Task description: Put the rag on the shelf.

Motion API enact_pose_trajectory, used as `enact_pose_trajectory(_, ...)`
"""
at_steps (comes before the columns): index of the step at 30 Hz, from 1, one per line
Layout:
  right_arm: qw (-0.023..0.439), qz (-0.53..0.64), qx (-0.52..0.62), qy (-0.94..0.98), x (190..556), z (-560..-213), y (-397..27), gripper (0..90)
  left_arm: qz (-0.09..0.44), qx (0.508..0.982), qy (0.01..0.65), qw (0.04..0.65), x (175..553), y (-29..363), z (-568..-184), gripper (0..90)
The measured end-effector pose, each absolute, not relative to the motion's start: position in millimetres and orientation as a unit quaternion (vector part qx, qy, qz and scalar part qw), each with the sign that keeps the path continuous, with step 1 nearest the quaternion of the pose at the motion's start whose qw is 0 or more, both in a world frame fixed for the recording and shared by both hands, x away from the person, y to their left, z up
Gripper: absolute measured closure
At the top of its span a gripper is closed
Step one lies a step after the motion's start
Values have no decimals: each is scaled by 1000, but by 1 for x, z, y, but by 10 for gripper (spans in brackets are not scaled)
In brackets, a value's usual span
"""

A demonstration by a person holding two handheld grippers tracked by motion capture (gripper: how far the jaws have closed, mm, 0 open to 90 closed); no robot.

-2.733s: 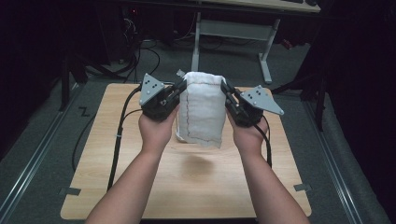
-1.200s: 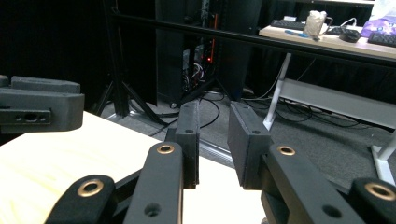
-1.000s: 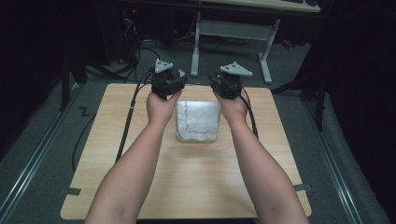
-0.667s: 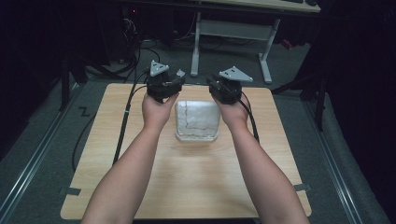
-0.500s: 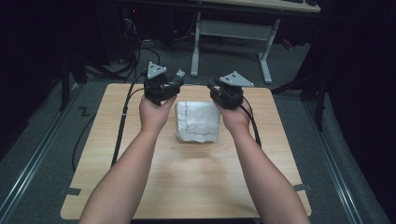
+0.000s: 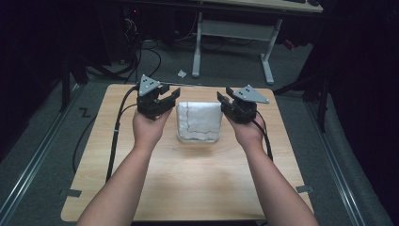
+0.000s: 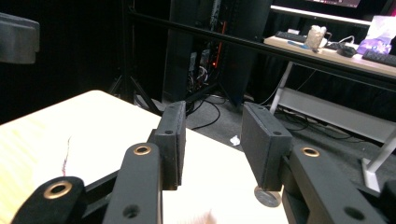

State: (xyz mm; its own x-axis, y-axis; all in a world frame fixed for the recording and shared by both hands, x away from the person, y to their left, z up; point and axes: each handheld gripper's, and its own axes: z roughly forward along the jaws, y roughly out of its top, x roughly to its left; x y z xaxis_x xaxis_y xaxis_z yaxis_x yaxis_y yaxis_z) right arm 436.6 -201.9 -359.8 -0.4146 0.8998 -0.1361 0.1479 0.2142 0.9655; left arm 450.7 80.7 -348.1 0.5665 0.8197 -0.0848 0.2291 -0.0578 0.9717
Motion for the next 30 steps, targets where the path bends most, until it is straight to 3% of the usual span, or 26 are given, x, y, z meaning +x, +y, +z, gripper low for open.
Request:
enact_pose_trajectory(15, 376, 482, 382, 693, 414, -372, -212, 582, 257, 683, 382, 568, 433, 91, -361, 535)
enact_pose_trajectory(30, 346, 449, 377, 733, 373, -436, -216, 565, 215, 722, 378, 538, 394, 104, -436, 511)
